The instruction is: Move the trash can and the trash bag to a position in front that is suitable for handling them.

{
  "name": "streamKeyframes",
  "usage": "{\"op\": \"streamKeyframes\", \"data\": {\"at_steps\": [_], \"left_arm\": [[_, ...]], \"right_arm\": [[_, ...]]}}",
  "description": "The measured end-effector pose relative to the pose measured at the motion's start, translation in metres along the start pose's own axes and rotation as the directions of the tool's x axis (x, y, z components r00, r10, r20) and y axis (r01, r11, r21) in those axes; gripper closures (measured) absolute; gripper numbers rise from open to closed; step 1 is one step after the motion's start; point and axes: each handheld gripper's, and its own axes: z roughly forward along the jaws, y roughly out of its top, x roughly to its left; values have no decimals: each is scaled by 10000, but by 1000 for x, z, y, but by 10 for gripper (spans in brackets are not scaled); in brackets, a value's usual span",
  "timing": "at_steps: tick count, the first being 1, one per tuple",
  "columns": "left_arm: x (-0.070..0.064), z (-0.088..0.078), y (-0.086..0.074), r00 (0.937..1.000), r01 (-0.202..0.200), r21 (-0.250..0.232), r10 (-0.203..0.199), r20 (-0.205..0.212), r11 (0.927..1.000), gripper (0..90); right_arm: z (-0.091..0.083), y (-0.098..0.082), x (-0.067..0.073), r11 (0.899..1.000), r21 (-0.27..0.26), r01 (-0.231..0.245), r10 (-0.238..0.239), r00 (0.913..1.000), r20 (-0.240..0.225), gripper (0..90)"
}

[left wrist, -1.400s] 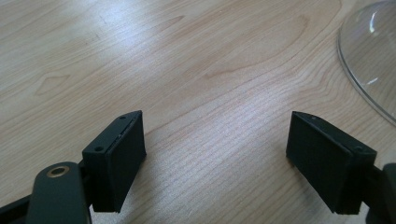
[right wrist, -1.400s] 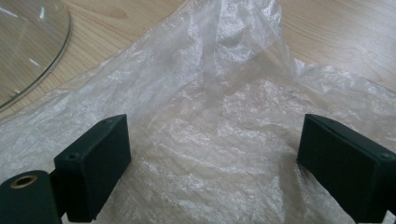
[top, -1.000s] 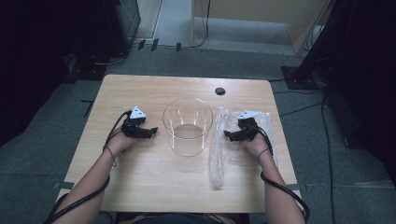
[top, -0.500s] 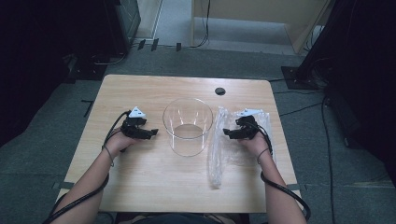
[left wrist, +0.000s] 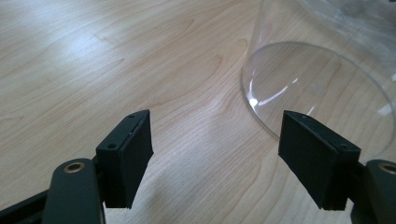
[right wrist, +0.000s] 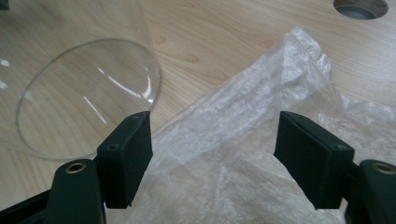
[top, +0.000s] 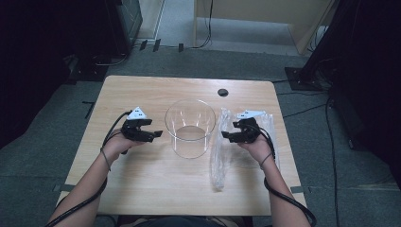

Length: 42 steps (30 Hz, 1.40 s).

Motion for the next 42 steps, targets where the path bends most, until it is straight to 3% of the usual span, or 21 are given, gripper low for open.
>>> {"op": "streamKeyframes", "data": {"at_steps": [3, 7, 17, 26, 35, 42], "left_arm": [[-2, -2, 2, 9996, -51, 0, 51, 264, 10000, 325], [-6, -5, 6, 9994, -11, -46, 12, 355, 10000, 315], [-15, -8, 16, 9972, -83, -389, 112, 734, 9992, 306], [-16, -8, 17, 9978, -177, -471, 207, 637, 9987, 312], [-6, -13, 12, 9991, -36, -458, 56, 426, 9989, 308], [2, -17, 9, 9992, 99, -448, -82, 383, 9989, 308]], "right_arm": [[-3, 2, 5, 9997, -233, 3, -4, 10000, -35, 288], [-6, 5, 13, 9989, -422, -214, 224, 9995, 222, 298], [-3, 11, 29, 9978, -569, -336, 345, 9993, 152, 307], [5, 16, 36, 9988, -494, -34, 45, 9997, 223, 324], [14, 22, 40, 9976, -599, 344, -338, 9994, 103, 327], [23, 27, 44, 9977, -595, 333, -329, 9994, 74, 326]]}}
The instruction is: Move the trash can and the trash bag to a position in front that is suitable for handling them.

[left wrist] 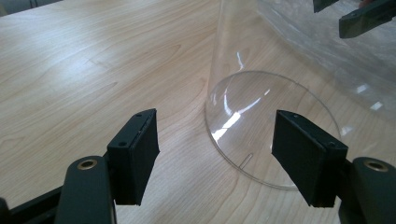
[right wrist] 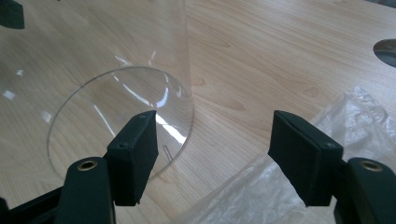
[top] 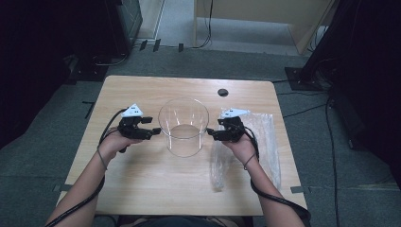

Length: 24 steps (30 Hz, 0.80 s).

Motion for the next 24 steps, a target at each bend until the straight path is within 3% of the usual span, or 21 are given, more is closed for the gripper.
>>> {"op": "streamKeyframes", "data": {"at_steps": [12, 24], "left_arm": [[9, -7, -3, 9998, 217, -73, -218, -24, 9997, 300], [10, -7, -4, 9993, 343, 37, -342, -124, 9994, 254]], "right_arm": [[13, 4, 4, 9999, -46, -90, 89, 9998, -184, 313], [0, -2, -2, 9993, -113, -349, 352, 9990, 276, 276]]}}
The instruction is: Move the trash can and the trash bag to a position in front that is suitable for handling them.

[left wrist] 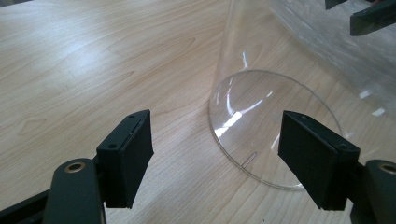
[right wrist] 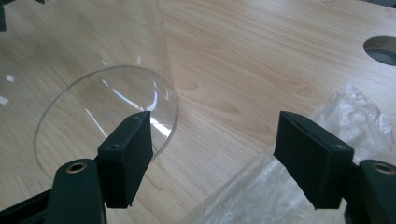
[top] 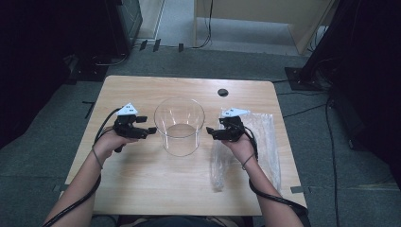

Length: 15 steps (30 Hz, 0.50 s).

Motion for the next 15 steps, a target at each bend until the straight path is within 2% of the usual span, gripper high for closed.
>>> {"op": "streamKeyframes", "data": {"at_steps": [6, 13, 15], "left_arm": [[-1, 0, 0, 10000, -75, 40, 75, 13, 10000, 254], [-1, 1, 0, 10000, -81, 86, 81, 29, 9999, 253], [-1, 1, -1, 10000, -82, 92, 82, 30, 9999, 253]], "right_arm": [[-3, -7, -3, 10000, 33, -8, 8, 9999, 136, 259], [1, -16, -12, 9994, 308, -129, 118, 9993, 341, 229], [2, -18, -15, 9988, 471, -99, 89, 9997, 214, 202]]}}
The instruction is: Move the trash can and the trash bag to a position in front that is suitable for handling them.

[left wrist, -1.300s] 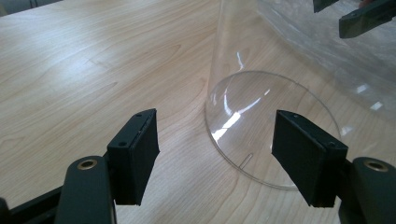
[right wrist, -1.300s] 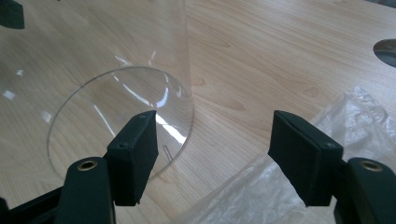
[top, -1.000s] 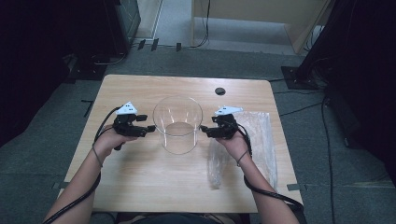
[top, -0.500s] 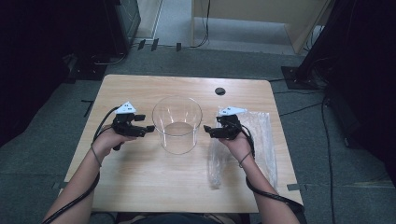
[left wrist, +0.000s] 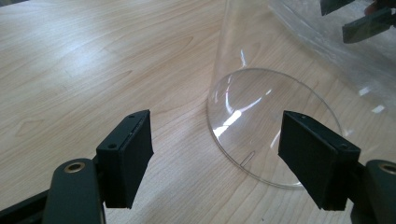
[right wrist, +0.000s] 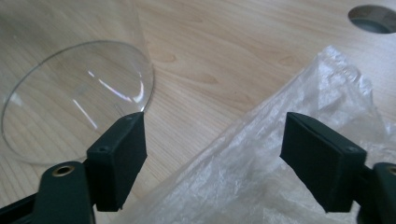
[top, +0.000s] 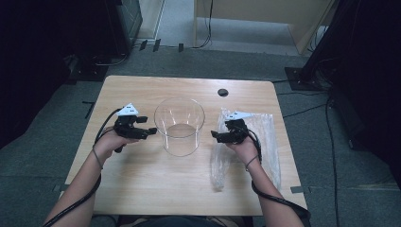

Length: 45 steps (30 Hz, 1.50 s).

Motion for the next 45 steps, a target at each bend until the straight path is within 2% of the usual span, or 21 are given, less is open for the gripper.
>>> {"op": "streamKeyframes", "data": {"at_steps": [9, 14, 19, 22, 24, 27, 29, 34, 36, 45], "left_arm": [[1, 1, -1, 9999, -152, -82, 152, -64, 9999, 254], [6, 6, -2, 9998, -172, -310, 169, -83, 9994, 255], [9, 7, -3, 9999, -54, -391, 49, -107, 9992, 255], [8, 6, -3, 9999, -24, -336, 18, -168, 9994, 255], [8, 6, -3, 9998, 22, -329, -29, -199, 9995, 255], [9, 5, -2, 9988, 356, -192, -362, -338, 9992, 260], [9, 5, -1, 9986, 380, -217, -388, -356, 9990, 261], [10, 3, 0, 9977, 467, -300, -481, -474, 9985, 263], [10, 2, 1, 9973, 527, -353, -544, -487, 9980, 262], [9, 2, 0, 9979, 471, -329, -484, -422, 9983, 267]], "right_arm": [[5, -8, -9, 9984, 554, -93, 80, 9997, 242, 154], [10, -11, -7, 9955, 944, -83, 33, 9986, 526, 142], [17, -13, -7, 9924, 1225, -97, 1, 9969, 785, 142], [20, -15, -7, 9909, 1345, 4, -90, 9980, 629, 137], [22, -15, -6, 9908, 1345, 132, -226, 9974, 691, 137], [23, -14, -5, 9906, 1359, 121, -224, 9969, 748, 136], [24, -14, -4, 9890, 1420, 415, -533, 9954, 800, 136], [25, -13, -3, 9892, 1407, 403, -528, 9948, 865, 148], [25, -13, -3, 9894, 1388, 420, -543, 9948, 859, 174], [19, -14, -8, 9937, 1074, 336, -436, 9947, 929, 452]]}}
